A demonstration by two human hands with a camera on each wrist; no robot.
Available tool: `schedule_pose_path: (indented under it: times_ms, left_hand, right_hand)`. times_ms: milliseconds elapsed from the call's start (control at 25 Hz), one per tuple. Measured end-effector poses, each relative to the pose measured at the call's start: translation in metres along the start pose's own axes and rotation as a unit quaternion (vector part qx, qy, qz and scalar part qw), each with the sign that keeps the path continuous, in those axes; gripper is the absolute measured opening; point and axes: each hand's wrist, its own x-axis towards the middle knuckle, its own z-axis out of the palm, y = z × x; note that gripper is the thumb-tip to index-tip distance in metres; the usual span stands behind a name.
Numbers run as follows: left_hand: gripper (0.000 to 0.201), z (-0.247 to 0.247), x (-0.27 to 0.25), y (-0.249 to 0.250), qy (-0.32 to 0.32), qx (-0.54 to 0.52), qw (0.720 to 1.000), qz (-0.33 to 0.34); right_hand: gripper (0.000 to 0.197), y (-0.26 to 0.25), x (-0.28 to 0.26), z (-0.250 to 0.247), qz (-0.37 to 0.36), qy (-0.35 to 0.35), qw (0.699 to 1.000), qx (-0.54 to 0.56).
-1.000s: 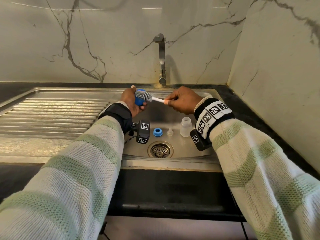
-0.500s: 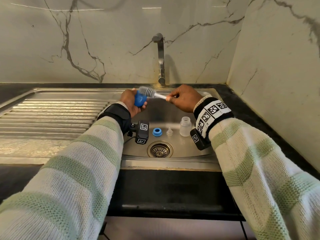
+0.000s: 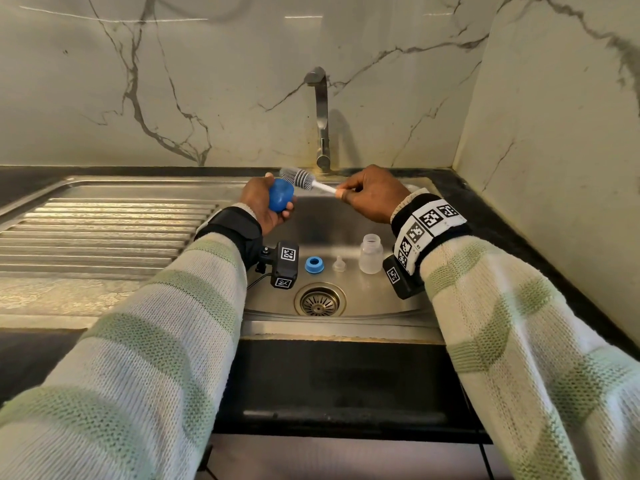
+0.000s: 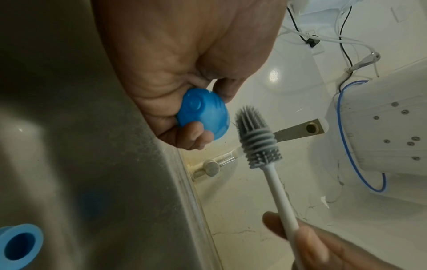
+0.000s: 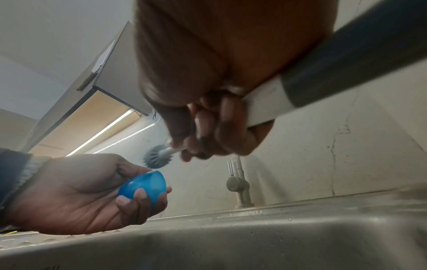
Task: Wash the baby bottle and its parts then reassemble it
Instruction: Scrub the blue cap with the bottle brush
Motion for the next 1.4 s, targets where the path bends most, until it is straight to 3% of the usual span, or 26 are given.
schedule_pose_path:
  times_ms: [80,200,320,480,560,680,800,920,1040,1240,1400]
  left_hand:
    - [0.038,0.0004,-0.0001,-0.0003,0.007,-0.004,1.000,0.003]
    - [0.040,0.0000,0.0005,-0.0013,0.010,0.002,1.000,0.001]
    - [0.039,0.0010,0.0016,-0.0027,0.020,-0.003,1.000,0.005]
    - [0.045,-0.0005,0.0035,-0.0043,0.018,0.018,1.000,0.004]
    - [0.044,-0.0010,0.0023,-0.0044,0.017,0.023,1.000,0.005]
    - [0.044,-0.0003,0.0022,-0.0032,0.018,0.028,0.999,0.010]
    - [0.040,0.0014,0.0035,-0.0037,0.025,0.003,1.000,0.013]
    - [0.043,0.0037,0.0008,-0.0024,0.019,0.009,1.000,0.013]
    - [0.041,0.0058,0.0020,-0.0017,0.037,-0.001,0.999,0.019]
    - [0.053,0.0055,0.0035,-0.0010,0.035,0.041,0.998,0.012]
    - [0.048,0.0048,0.0014,0.0001,0.037,0.037,0.999,0.011]
  right_hand:
    - [0.022,-0.0024,-0.0004,-0.0002,-0.001,-0.029,1.000,0.004]
    - [0.024,0.0001,0.0002,0.0011,-0.005,0.005,1.000,0.000]
    - [0.021,-0.0019,0.0000,0.0030,-0.001,-0.054,0.999,0.004]
    - [0.023,-0.0015,0.0021,0.0027,-0.002,-0.006,1.000,-0.013]
    - [0.022,-0.0013,0.0010,0.0007,0.008,-0.030,1.000,-0.002]
    - [0.023,0.0032,-0.0011,-0.0004,-0.002,-0.007,1.000,-0.007]
    - [0.021,-0.0018,-0.0009,0.0001,-0.001,-0.049,0.999,0.005]
    - [0.023,-0.0020,0.0000,0.0004,-0.016,-0.008,1.000,-0.013]
    - [0.020,-0.0032,-0.0009,0.0010,-0.006,-0.056,0.998,-0.009]
    - [0.023,-0.0057,0.0032,0.0032,-0.008,0.003,1.000,-0.011]
    - [0.024,-0.0023,0.0024,0.0035,-0.009,0.021,1.000,-0.017]
